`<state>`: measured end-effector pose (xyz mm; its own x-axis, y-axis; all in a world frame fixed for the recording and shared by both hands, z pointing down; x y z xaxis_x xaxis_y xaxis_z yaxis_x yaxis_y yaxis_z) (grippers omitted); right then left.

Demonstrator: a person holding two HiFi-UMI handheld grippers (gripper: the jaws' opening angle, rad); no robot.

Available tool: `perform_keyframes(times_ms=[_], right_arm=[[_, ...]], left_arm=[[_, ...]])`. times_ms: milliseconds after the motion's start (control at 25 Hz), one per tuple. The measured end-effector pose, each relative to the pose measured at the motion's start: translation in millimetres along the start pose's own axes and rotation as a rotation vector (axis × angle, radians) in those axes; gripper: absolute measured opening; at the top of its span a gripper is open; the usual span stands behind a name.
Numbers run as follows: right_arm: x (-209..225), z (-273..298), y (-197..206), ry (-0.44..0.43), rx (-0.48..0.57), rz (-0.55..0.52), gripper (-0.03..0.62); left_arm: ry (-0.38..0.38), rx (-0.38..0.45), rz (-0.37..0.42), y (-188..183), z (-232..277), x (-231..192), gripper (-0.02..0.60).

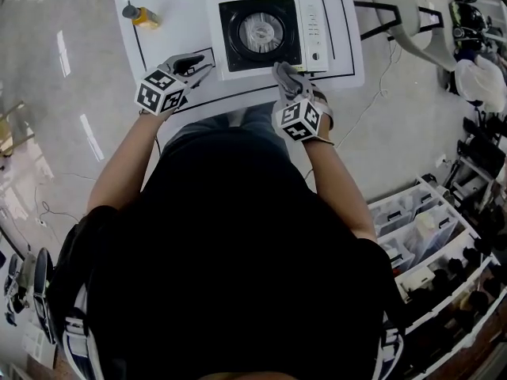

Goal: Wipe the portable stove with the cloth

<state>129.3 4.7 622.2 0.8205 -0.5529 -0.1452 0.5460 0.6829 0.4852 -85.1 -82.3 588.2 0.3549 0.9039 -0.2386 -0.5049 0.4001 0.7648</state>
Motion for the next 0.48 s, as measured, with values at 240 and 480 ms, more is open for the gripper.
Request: perform_keyframes(times_ms=[240,480], right_arm=[[-28,6,-18,-0.055,0.016,-0.030,0.114],[-52,14,-35,-0.104,0.038,-0.049,0.114]], left_arm=[[0.000,0.001,-0.015,14,-12,1,0.137],[-0.018,0.003,-0.035,29,-26,-6,0.137]])
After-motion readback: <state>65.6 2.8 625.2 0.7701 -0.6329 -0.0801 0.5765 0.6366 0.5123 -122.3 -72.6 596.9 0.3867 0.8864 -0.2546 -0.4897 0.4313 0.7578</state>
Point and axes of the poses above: the fingertips, and each gripper's own axes: z forward along the fingers, x to its right, y out of its underside, the point moved 3 cm from there along -z, backward along the fingers, and after that the axes turned 12 degrees about z, right-handed, at the moved point
